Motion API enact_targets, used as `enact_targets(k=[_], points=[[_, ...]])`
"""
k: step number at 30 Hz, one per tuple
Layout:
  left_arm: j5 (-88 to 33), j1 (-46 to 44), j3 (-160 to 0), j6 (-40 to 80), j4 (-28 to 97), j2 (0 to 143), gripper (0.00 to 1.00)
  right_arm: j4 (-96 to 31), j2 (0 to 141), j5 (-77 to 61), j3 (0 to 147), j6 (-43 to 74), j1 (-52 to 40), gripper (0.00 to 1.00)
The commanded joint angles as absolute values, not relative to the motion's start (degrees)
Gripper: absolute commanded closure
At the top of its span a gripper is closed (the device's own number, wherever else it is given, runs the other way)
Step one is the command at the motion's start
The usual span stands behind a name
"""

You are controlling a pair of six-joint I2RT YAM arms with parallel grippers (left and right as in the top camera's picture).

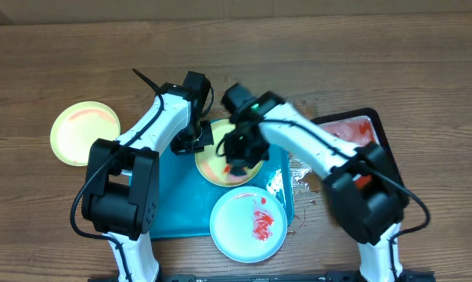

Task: Clean dirty plates on tray and stack at the side
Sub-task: 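Bring the sponge with the right gripper onto the held yellow plate and scrub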

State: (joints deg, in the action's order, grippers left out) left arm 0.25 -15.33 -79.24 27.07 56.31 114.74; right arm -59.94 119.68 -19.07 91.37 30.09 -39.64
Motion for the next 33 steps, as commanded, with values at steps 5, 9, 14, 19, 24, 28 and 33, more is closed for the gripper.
enact_targets(k=[5,9,14,19,24,28,33], points=[[0.3,-14.7,-80.7,20.5,52.7,113.5,0.95,-58.5,119.6,-19.8,91.1,33.3,-41.8,0.96],[-0.1,-14.4,-80.7,17.5,52.2,113.5,0.95,-58.3,119.6,-19.8,91.1,33.2,-41.5,0.96],[-2.8,-14.1,-80.7,12.4,52.0,113.5,0.95,-57.5,119.6,-19.8,91.1,33.0,-41.5,0.96],[-4.1,-13.9,-80.7,9.8,51.2,113.5,0.95,-56.1,119.6,-19.6,91.1,32.8,-41.4,0.96],[-14.4,-10.6,-79.3,9.5,47.1,113.5,0.95,-55.5,119.6,-19.6,91.1,32.6,-41.4,0.96],[-19.8,-6.5,-76.8,9.8,44.7,113.5,0.95,-55.6,119.6,-19.1,91.1,32.5,-41.4,0.96],[-20.0,-2.5,-74.7,9.4,45.4,113.5,0.95,-54.8,119.6,-19.1,91.1,31.5,-41.0,0.96]])
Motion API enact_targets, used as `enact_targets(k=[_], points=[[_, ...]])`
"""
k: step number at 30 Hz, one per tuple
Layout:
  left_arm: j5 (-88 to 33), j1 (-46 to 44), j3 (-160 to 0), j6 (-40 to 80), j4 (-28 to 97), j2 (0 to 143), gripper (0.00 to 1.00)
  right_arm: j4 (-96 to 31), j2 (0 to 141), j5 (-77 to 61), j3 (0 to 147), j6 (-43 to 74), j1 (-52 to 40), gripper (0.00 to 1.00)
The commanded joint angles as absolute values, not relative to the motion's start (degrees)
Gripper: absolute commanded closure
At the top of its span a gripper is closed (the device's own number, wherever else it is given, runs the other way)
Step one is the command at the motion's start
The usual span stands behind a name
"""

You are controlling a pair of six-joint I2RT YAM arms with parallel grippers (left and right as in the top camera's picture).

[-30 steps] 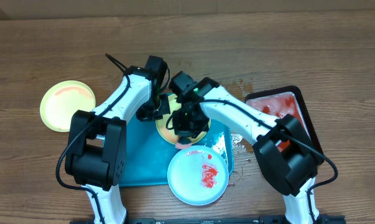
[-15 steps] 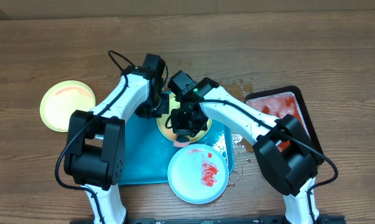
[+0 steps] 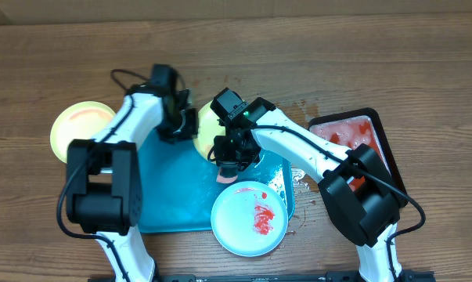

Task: Clean dirty plates on tray and stack at the side
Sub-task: 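Bring the sponge with the right gripper onto the held yellow plate and scrub, then scrub the yellow plate with the sponge in the right gripper, left gripper holding rim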

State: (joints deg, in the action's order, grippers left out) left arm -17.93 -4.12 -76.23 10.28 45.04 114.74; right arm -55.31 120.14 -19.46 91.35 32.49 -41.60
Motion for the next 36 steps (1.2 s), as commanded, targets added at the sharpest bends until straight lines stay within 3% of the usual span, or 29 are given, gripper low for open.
enact_targets(k=[1,19,31,36], points=[[-19.9,-2.1,-74.6,9.3,45.9,113.5,0.95,-54.5,119.6,-19.2,91.1,31.5,-40.8,0.96],[-20.4,-4.6,-74.6,6.2,54.5,113.5,0.95,-41.6,119.7,-17.2,90.8,28.5,-40.8,0.96],[-20.4,-4.5,-74.6,7.8,54.3,113.5,0.95,-28.3,119.8,-18.2,78.4,38.6,-40.8,0.96],[-20.4,-4.5,-74.6,7.9,54.2,113.5,0.95,-35.9,119.8,-9.4,77.9,38.8,-40.7,0.96]])
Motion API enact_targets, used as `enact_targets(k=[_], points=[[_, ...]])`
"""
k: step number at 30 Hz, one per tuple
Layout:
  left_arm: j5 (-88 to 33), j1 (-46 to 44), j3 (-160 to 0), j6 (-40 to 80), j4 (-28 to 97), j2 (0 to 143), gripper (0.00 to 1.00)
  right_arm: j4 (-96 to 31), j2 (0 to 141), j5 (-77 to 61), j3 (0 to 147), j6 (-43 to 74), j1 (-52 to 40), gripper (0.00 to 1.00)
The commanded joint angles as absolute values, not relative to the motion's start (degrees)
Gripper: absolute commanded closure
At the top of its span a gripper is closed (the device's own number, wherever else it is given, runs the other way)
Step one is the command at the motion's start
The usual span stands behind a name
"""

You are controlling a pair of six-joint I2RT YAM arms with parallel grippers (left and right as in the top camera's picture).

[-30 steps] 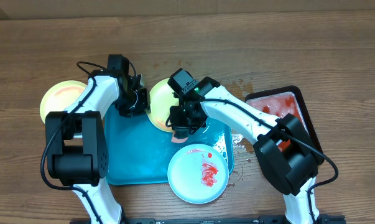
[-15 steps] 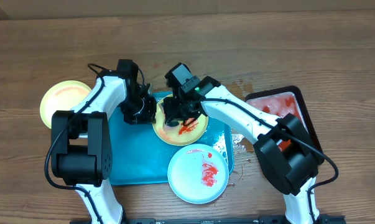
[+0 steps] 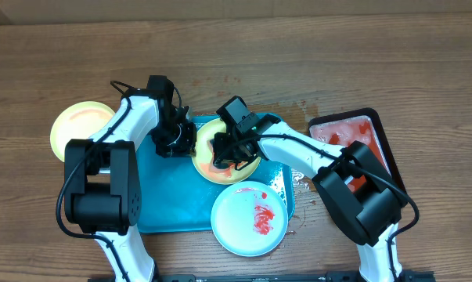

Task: Clean dirty plates on tray and stack at the side
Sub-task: 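Scrub the yellow plate with the sponge in the right gripper, left gripper holding rim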

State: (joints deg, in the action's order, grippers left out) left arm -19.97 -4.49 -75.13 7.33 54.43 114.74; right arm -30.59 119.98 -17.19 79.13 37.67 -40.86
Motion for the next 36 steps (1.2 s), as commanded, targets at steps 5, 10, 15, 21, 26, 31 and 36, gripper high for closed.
enact_targets(k=[5,10,15,21,26,31,36], points=[[-20.4,-4.5,-74.6,7.9,54.2,113.5,0.95,-45.3,119.8,2.9,81.0,36.8,-39.9,0.96],[-20.0,-4.5,-74.6,7.9,54.2,113.5,0.95,-46.9,119.8,7.0,82.5,31.8,-39.7,0.96],[-20.0,-4.5,-74.6,7.9,54.6,113.5,0.95,-42.4,119.8,-4.4,82.5,29.8,-40.6,0.96],[-20.0,-4.5,-74.6,7.9,55.0,113.5,0.95,-35.9,123.2,-20.4,82.5,36.6,-40.9,0.96],[-19.9,-4.5,-74.6,7.9,55.5,113.5,0.95,-34.2,129.4,-25.4,82.5,40.8,-40.7,0.96],[-20.0,-4.5,-74.6,7.9,55.6,113.5,0.95,-29.7,131.4,-26.4,82.5,40.8,-39.6,0.96],[-20.0,-4.5,-74.6,7.9,55.6,113.5,0.95,-29.2,131.4,-15.9,82.7,46.6,-37.4,0.96]])
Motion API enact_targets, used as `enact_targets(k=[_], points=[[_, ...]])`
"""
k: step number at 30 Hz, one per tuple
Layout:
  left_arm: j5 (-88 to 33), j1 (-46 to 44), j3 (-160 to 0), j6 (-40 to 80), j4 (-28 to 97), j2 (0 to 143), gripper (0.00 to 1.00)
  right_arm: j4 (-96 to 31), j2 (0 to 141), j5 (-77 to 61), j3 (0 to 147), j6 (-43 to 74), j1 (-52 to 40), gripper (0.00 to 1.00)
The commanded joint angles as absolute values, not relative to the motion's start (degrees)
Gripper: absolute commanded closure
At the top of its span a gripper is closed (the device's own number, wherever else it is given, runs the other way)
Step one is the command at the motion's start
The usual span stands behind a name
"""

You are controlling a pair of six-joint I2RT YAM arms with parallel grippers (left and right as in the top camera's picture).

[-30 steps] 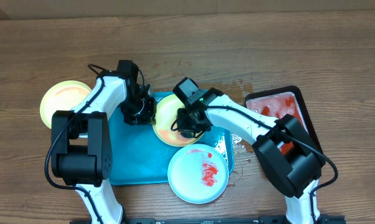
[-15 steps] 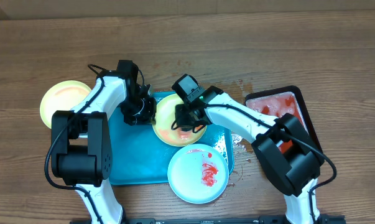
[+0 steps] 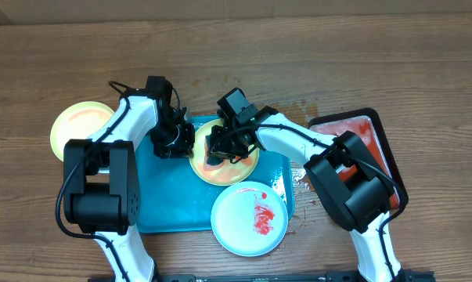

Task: Clean dirty plates on tray and stack at the side
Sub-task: 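Scrub the yellow plate with the sponge in the right gripper, left gripper holding rim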

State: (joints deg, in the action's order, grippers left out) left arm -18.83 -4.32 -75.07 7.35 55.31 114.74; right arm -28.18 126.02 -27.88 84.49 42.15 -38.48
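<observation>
A yellow plate (image 3: 234, 163) with orange smears lies on the teal tray (image 3: 165, 196). My left gripper (image 3: 178, 142) is shut on the plate's left rim. My right gripper (image 3: 215, 150) is down on the left half of the plate, shut on a sponge that its fingers mostly hide. A pale blue plate (image 3: 249, 218) with a red smear overlaps the tray's front right corner. A second yellow plate (image 3: 81, 131) rests on the table to the left of the tray.
A black tray (image 3: 359, 135) with red liquid sits at the right, partly under my right arm. Wet spots mark the wooden table (image 3: 298, 63) between the two trays. Both arms cross over the teal tray's back edge.
My right gripper has shifted a little to the left over the yellow plate. The plate sits slightly more to the left. My left gripper holds the same spot on the rim.
At first both grippers were on the yellow plate in the tray's right half. Then the plate was tipped up at the tray's back edge, the sponge showing below my right gripper. Later it lay flat again, and the right gripper has stayed on it.
</observation>
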Motion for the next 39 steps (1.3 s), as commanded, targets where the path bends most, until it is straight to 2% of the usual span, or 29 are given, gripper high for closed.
enact_targets(k=[1,10,15,23,30,34,39], points=[[-19.9,-4.5,-74.6,7.9,55.6,113.5,0.95,-29.6,131.4,-14.1,82.7,46.8,-36.7,0.96],[-18.1,-4.5,-74.6,8.3,55.7,113.5,0.95,-41.3,131.4,-4.5,85.3,44.5,-27.3,0.96],[-17.6,-4.5,-74.6,8.6,55.7,113.5,0.95,-47.1,131.4,-3.9,87.6,41.4,-26.0,0.96],[-17.6,-4.5,-74.6,8.8,55.5,113.5,0.95,-51.4,131.4,-16.6,88.2,36.4,-31.4,0.96],[-17.6,-4.5,-74.6,8.8,55.5,113.5,0.95,-46.5,131.5,-26.7,88.1,35.7,-38.8,0.96],[-17.6,-4.5,-74.6,8.8,55.5,113.5,0.95,-43.4,131.9,-28.6,88.0,39.0,-41.9,0.96],[-17.6,-4.5,-74.6,8.8,55.6,113.5,0.95,-41.7,131.9,-27.3,87.4,40.6,-41.5,0.96]])
